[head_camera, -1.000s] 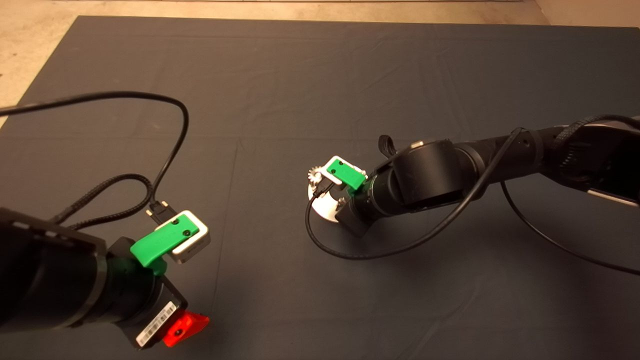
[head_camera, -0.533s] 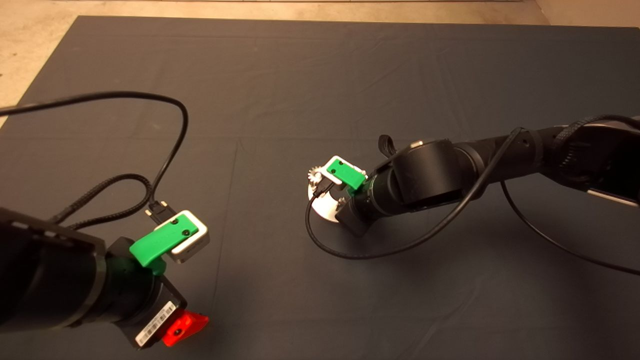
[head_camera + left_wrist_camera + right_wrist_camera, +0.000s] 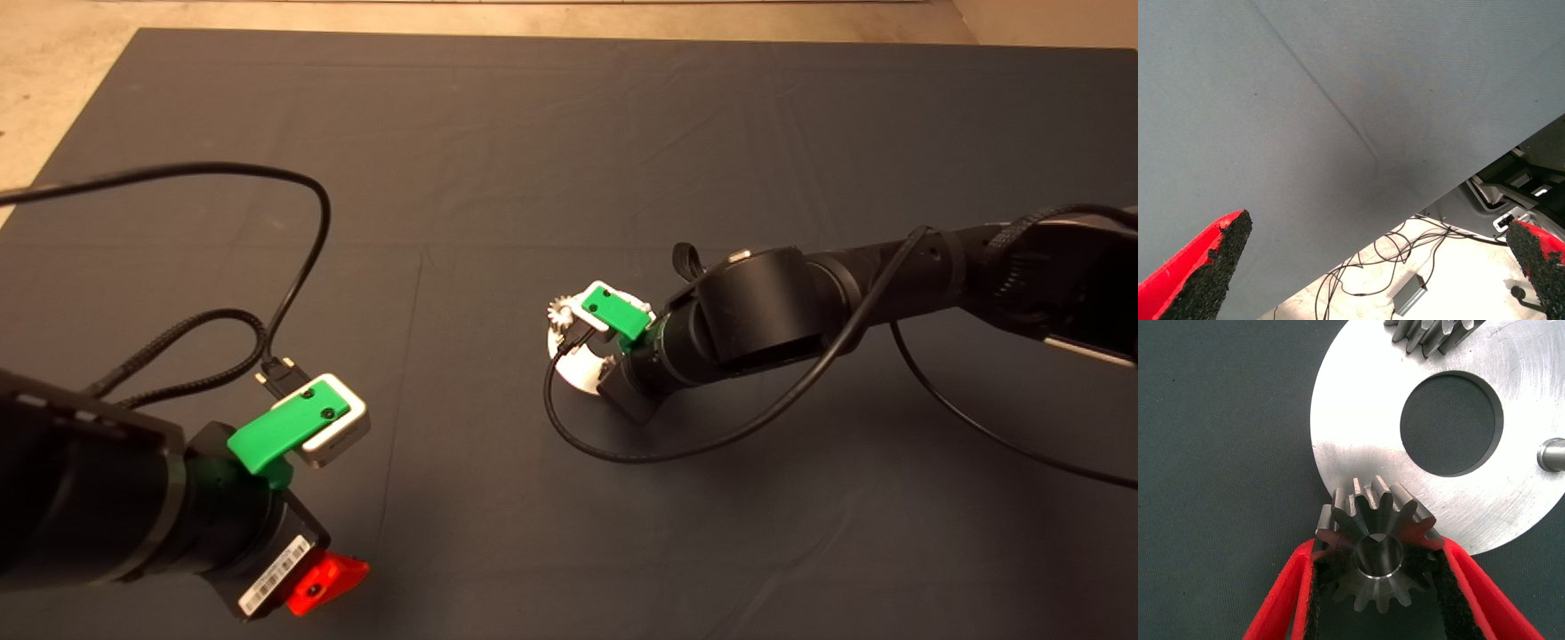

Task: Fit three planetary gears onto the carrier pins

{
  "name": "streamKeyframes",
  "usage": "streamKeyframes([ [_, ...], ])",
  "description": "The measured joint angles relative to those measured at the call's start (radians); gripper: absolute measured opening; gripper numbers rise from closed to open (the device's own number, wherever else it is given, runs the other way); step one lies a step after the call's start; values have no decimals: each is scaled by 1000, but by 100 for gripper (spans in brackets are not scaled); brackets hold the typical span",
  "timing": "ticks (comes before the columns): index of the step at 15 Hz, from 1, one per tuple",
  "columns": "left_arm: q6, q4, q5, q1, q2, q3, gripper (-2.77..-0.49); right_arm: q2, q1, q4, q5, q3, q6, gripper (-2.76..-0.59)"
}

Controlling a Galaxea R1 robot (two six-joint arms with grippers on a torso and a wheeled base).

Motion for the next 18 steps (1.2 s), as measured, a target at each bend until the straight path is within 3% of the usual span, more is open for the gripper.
streamKeyframes([
  [18, 0, 0, 0, 0, -8, 0, -49, -1, 2, 10, 1, -1, -44, -234],
])
